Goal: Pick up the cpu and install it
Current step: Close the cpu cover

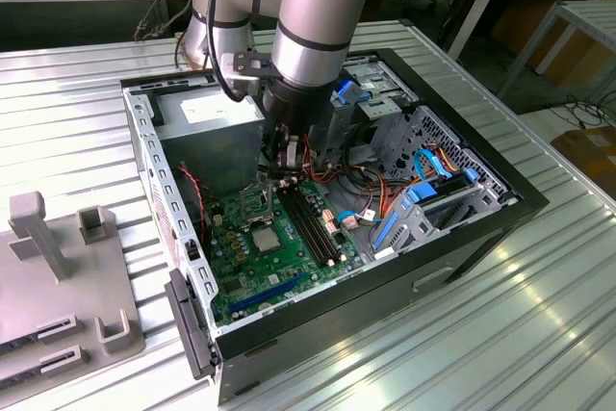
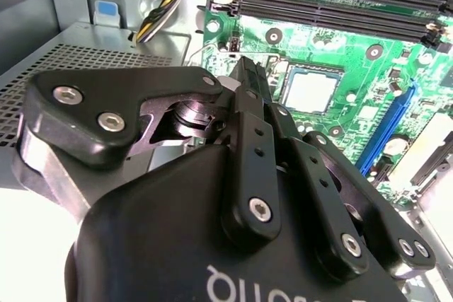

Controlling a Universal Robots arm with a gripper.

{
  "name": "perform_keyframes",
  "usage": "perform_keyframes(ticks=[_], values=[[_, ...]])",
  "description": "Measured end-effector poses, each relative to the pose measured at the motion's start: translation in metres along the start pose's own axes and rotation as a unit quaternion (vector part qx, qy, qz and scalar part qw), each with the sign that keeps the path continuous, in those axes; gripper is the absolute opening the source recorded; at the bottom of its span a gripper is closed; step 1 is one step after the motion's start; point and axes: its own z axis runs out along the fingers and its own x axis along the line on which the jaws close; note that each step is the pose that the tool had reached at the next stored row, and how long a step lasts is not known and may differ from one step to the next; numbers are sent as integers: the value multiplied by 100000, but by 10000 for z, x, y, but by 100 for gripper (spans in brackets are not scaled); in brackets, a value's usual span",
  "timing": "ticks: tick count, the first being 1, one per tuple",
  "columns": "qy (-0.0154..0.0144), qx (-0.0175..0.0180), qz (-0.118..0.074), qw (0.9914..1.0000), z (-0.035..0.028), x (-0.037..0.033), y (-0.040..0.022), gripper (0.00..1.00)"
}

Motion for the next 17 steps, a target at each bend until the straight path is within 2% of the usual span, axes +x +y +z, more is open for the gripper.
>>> perform_keyframes(ticks=[17], values=[[35, 15, -1249, 99992, -1, 78, -9, 11]])
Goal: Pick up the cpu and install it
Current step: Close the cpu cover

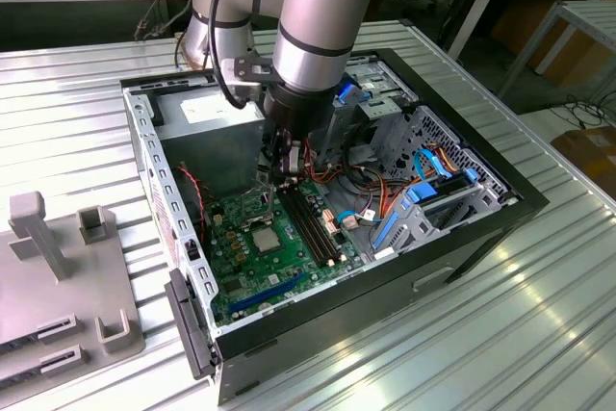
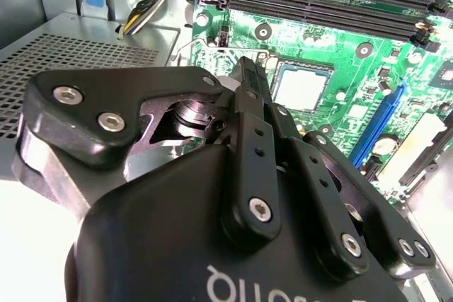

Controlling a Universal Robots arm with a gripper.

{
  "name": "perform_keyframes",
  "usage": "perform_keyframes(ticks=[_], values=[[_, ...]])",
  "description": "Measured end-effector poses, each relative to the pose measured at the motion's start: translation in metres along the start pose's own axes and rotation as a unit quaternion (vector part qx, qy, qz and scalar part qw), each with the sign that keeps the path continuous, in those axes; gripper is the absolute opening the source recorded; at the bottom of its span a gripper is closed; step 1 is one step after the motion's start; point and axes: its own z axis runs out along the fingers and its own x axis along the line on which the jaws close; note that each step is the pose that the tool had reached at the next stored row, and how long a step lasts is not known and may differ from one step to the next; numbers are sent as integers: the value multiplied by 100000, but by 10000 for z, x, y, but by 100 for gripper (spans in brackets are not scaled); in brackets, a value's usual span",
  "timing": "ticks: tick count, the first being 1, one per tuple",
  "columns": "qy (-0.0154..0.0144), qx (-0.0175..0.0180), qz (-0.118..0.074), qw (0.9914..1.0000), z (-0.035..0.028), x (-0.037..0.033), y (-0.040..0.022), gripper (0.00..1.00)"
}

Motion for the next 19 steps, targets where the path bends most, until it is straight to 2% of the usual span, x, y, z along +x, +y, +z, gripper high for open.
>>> perform_keyframes(ticks=[19], values=[[10, 1, -77, 100000, 0, 57, -21, 11]])
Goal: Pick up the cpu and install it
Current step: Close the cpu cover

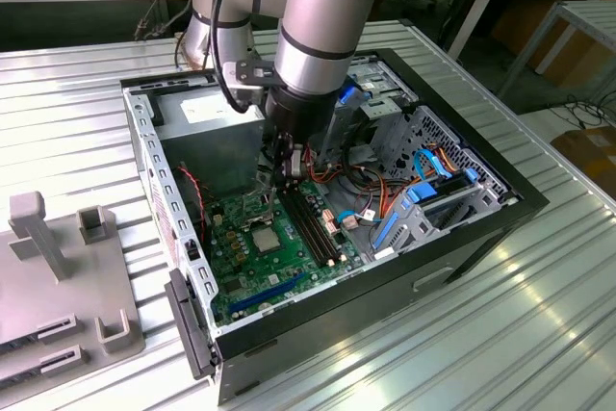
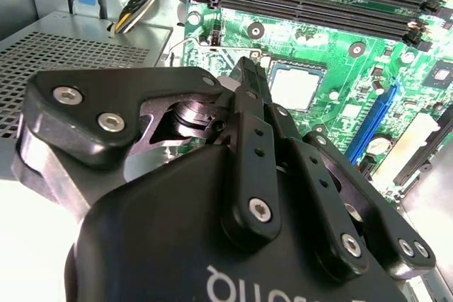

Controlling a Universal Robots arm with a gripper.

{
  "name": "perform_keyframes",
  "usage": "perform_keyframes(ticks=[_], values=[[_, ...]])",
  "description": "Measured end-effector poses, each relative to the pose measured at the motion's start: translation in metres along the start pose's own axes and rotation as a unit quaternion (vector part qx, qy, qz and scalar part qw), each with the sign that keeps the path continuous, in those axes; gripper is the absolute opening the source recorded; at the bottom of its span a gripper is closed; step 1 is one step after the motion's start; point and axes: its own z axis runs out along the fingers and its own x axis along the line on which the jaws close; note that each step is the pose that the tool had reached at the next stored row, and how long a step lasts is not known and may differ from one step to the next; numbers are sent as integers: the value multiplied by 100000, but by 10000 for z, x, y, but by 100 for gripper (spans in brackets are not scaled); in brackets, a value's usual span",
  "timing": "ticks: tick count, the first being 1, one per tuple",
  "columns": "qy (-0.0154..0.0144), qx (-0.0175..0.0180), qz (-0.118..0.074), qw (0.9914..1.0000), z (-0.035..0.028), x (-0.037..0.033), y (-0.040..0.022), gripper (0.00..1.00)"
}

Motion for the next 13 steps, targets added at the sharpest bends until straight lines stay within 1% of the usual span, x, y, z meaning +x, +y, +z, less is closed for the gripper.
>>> perform_keyframes(ticks=[2, 13], values=[[-2, -6, 2, 100000, 0, 25, -9, 11], [0, -1, 3, 100000, 0, 97, -35, 11]])
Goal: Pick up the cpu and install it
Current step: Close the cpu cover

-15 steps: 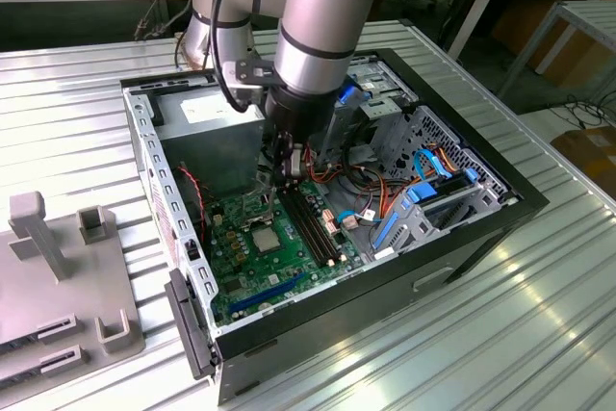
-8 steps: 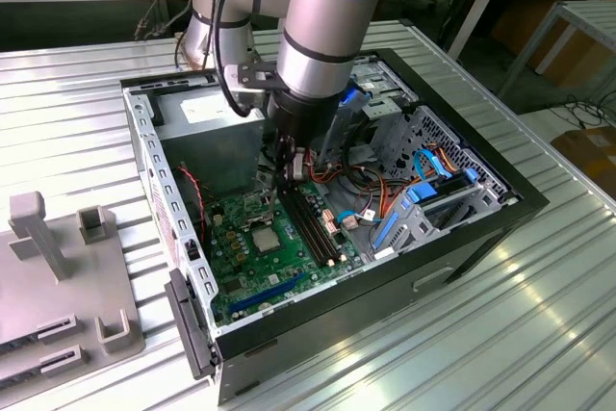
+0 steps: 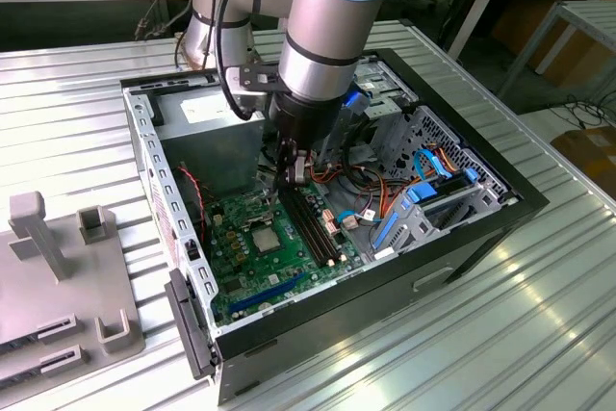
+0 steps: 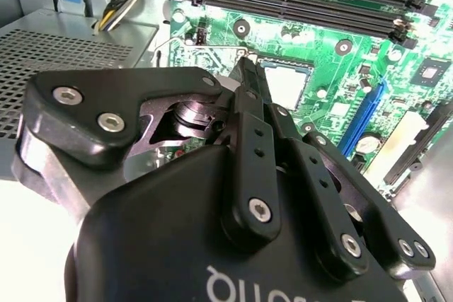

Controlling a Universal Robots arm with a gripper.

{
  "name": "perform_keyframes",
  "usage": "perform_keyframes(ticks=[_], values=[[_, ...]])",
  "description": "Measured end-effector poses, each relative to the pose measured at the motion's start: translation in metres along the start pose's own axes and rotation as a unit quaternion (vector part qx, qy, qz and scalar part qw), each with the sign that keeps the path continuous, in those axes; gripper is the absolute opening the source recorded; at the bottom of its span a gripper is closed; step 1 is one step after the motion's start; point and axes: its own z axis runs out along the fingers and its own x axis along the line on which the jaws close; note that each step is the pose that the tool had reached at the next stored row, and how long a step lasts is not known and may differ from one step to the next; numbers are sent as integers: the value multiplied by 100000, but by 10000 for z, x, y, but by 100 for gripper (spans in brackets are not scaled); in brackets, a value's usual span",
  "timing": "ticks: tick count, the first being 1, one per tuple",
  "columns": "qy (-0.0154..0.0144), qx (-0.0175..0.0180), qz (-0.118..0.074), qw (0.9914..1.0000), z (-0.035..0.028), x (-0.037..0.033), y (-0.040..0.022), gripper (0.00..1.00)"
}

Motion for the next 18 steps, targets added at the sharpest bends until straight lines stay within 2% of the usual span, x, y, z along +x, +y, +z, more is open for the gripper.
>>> perform_keyframes(ticks=[11, 18], values=[[-6, 1, -3, 100000, 0, 70, -24, 11], [-3, 1, -2, 100000, 0, 80, -28, 11]])
